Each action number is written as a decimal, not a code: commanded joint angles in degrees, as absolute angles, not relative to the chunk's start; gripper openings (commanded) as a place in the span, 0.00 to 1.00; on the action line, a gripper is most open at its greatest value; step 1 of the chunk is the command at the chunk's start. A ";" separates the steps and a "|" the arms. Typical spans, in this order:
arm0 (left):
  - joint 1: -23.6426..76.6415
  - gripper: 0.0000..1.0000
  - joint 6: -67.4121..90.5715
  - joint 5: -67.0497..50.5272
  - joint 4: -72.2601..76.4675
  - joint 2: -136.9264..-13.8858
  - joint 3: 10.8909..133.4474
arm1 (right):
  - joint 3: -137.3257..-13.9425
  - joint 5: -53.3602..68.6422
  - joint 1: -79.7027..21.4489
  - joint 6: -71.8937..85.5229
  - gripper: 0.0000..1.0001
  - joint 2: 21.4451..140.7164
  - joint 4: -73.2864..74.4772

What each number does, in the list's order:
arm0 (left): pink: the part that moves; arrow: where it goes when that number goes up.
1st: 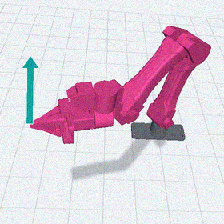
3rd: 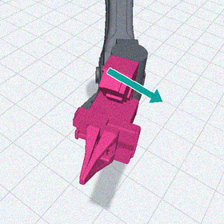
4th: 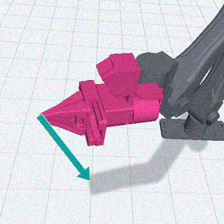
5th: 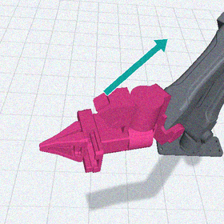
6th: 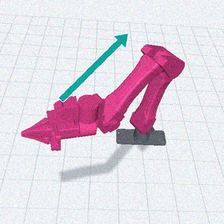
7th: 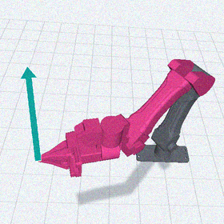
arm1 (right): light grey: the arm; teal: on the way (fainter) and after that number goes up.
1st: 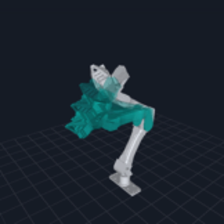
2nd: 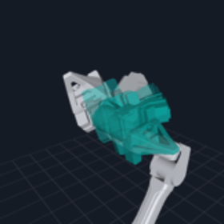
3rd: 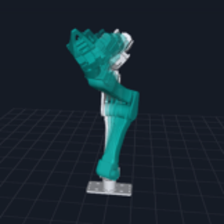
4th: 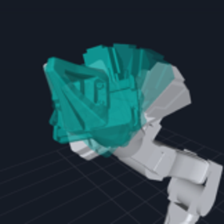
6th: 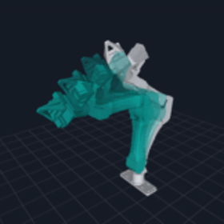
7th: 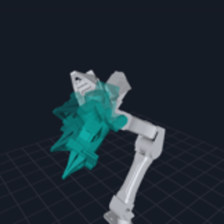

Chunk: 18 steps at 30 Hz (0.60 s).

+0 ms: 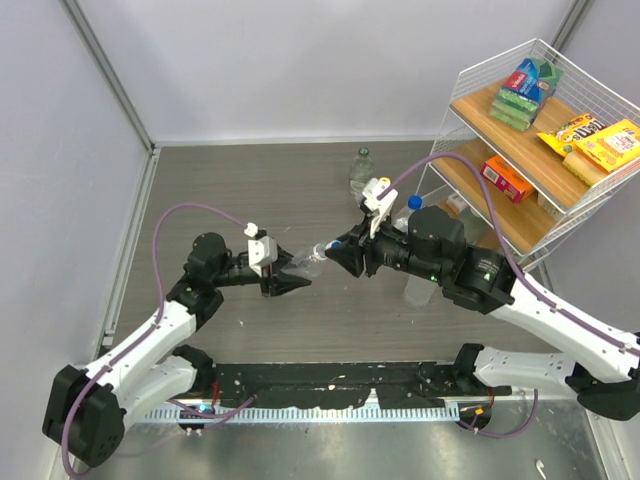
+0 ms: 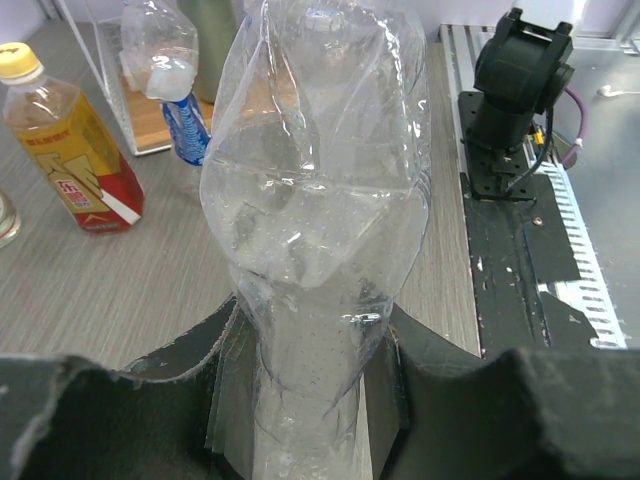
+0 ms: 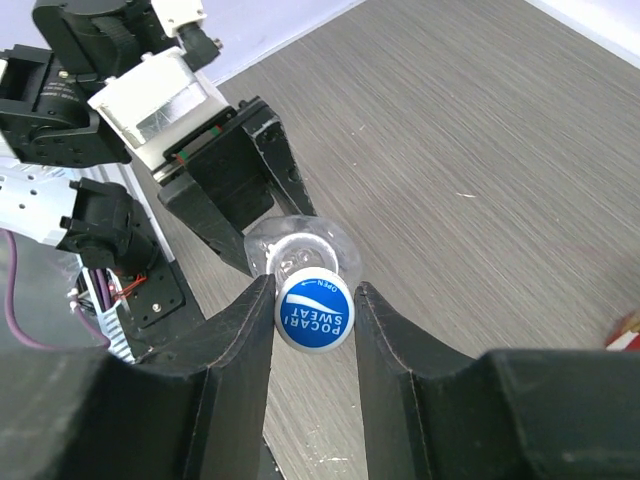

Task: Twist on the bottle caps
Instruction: Pick up the bottle cap from the center of the board, then screw the bottle cap onto the plastic bottle.

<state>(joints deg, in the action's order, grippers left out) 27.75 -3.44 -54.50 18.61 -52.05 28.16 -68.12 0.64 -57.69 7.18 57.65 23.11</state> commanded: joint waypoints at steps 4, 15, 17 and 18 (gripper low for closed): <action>27.86 0.00 -4.57 -60.37 19.16 -53.09 29.35 | -71.19 5.54 -58.09 6.50 0.23 60.12 19.16; 27.86 0.00 -6.33 -63.20 19.33 -52.65 29.27 | -72.69 11.25 -58.01 7.56 0.22 62.67 25.31; 27.86 0.00 -6.07 -63.54 19.95 -52.91 29.27 | -72.42 11.60 -58.01 8.08 0.23 61.96 26.10; 27.86 0.00 -6.06 -63.98 20.47 -53.00 29.09 | -72.42 12.38 -58.01 8.09 0.23 61.79 26.45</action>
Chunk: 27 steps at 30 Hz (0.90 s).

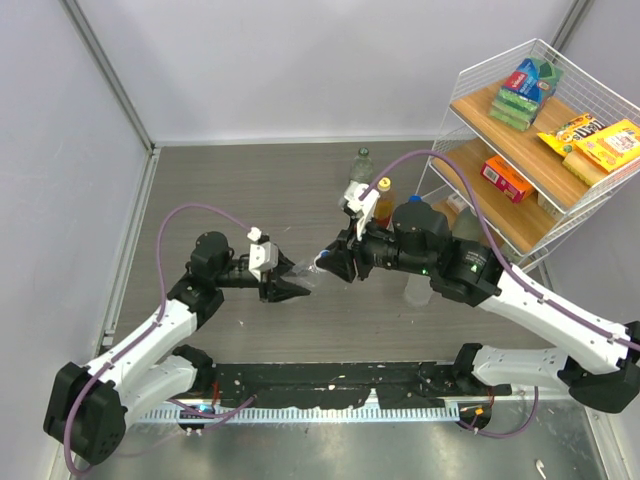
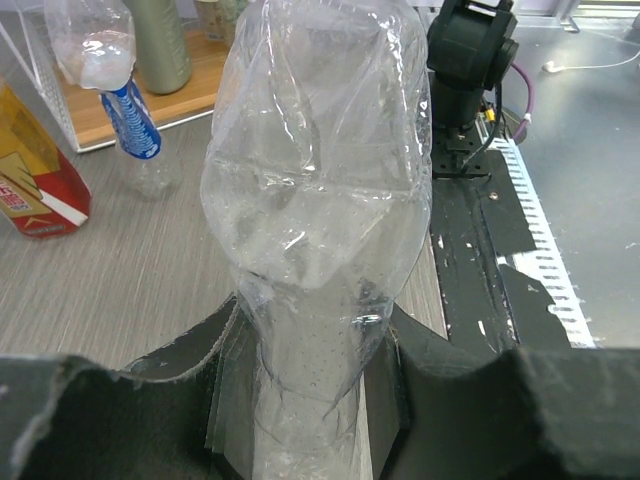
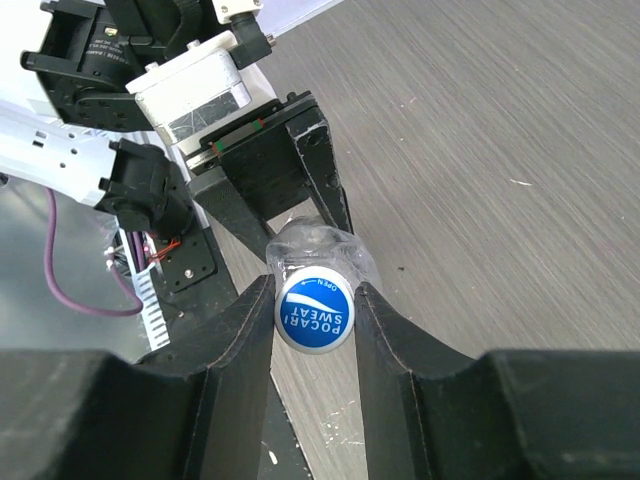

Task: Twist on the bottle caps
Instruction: Screw the bottle cap onto the plastic bottle.

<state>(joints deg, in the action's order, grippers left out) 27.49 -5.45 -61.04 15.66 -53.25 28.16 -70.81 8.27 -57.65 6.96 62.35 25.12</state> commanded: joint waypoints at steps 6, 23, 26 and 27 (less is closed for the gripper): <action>27.86 0.00 -3.45 -68.38 26.70 -53.17 28.74 | -72.51 15.03 -58.01 7.56 0.23 61.79 29.27; 27.95 0.00 5.97 -67.50 29.97 -55.28 32.52 | -70.40 8.88 -58.01 4.66 0.19 63.63 28.30; 28.12 0.00 5.98 -66.89 29.53 -55.11 33.31 | -70.66 8.35 -58.01 4.92 0.19 64.68 28.91; 28.21 0.00 5.89 -66.62 28.40 -54.93 33.92 | -71.10 8.44 -58.01 4.31 0.18 65.12 29.96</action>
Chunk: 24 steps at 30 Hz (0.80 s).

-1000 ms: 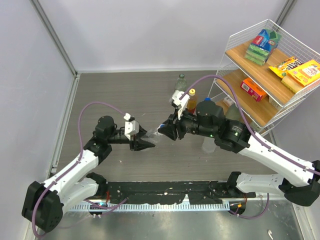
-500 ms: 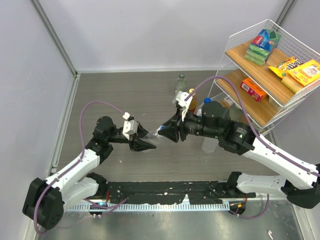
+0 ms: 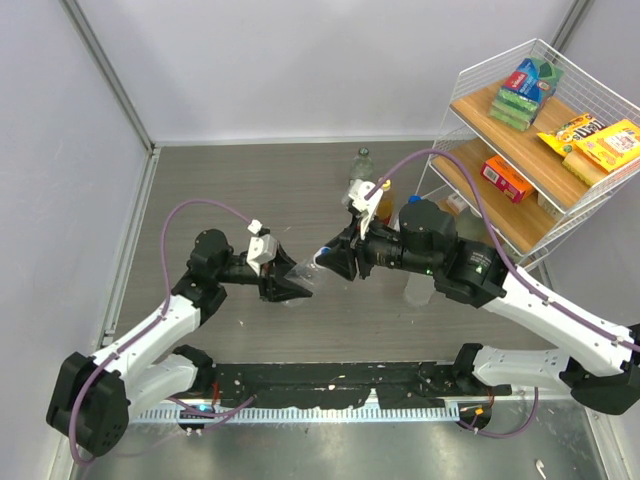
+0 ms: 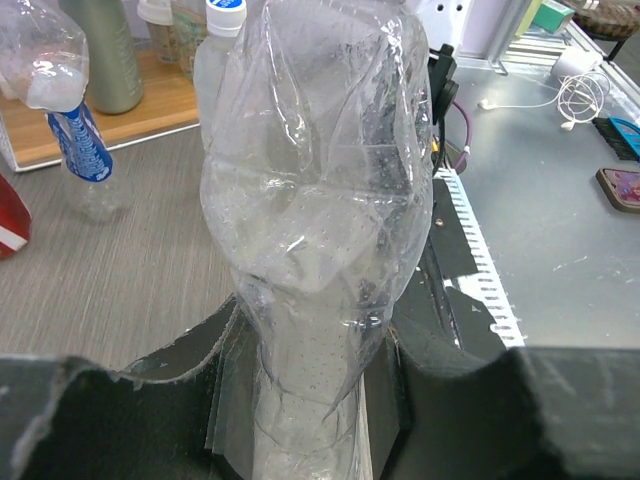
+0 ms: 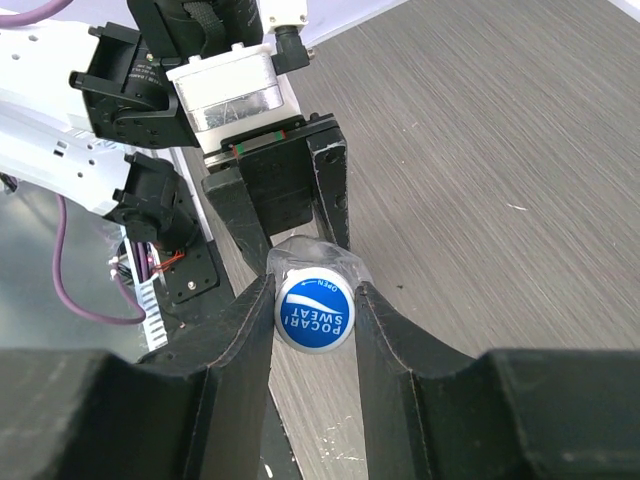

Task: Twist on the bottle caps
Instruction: Screw the bottle cap onto the plastic bottle.

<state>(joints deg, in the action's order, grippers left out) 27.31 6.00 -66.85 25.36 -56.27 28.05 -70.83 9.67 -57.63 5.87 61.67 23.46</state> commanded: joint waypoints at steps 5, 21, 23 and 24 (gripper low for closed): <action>28.74 0.00 8.24 -64.70 28.81 -54.40 35.07 | -68.65 9.49 -58.10 2.90 0.16 65.04 27.78; 29.62 0.00 10.37 -73.82 32.87 -55.81 36.65 | -68.99 24.85 -58.01 -9.29 0.12 66.54 35.76; 29.71 0.00 11.07 -74.44 33.57 -55.99 36.65 | -69.00 26.97 -58.09 -12.03 0.10 66.01 37.43; 29.71 0.00 11.77 -74.70 34.36 -56.25 36.74 | -68.99 27.24 -58.01 -12.82 0.08 65.92 37.96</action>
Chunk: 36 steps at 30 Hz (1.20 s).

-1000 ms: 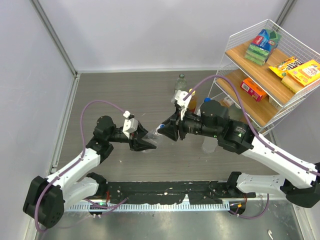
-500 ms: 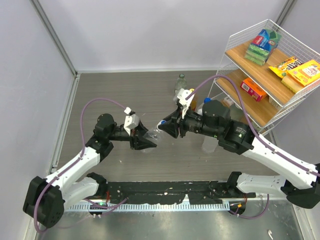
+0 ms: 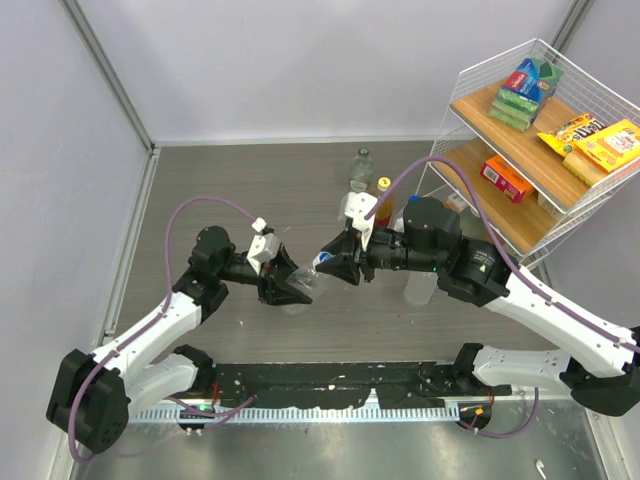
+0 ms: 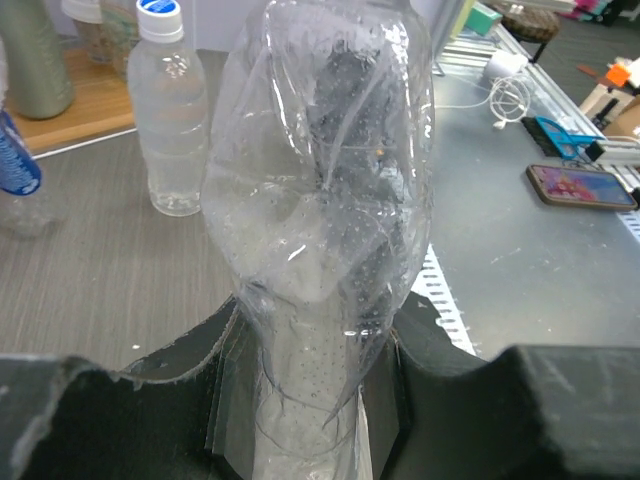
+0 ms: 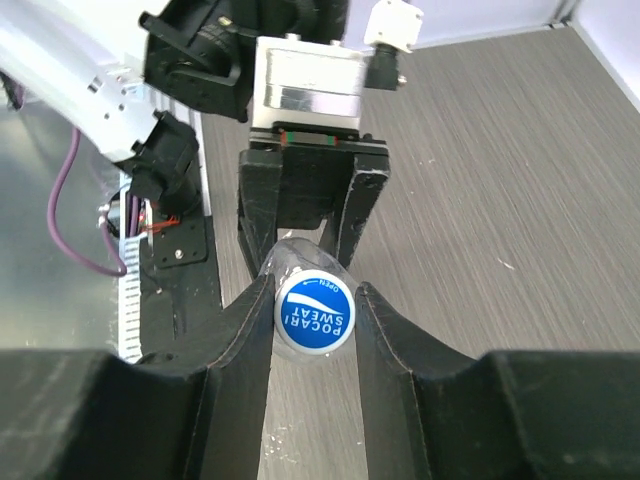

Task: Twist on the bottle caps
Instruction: Screw the bottle cap onto the plastic bottle.

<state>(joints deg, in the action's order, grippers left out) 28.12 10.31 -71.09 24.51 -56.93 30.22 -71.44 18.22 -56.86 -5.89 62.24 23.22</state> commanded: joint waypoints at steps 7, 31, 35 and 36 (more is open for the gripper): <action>31.20 0.00 17.58 -74.45 41.22 -58.45 36.83 | -68.38 27.87 -58.01 -19.08 0.04 66.88 37.63; 34.63 0.00 4.04 -30.32 43.33 -59.76 33.05 | -68.03 -23.29 -57.39 39.98 0.16 77.51 24.53; 34.80 0.00 3.96 -28.13 43.86 -61.35 32.00 | -67.76 -20.75 -57.66 38.24 0.34 78.40 20.66; 34.72 0.00 4.22 -27.69 43.94 -61.52 31.47 | -68.02 -20.66 -57.74 37.10 0.36 78.22 20.39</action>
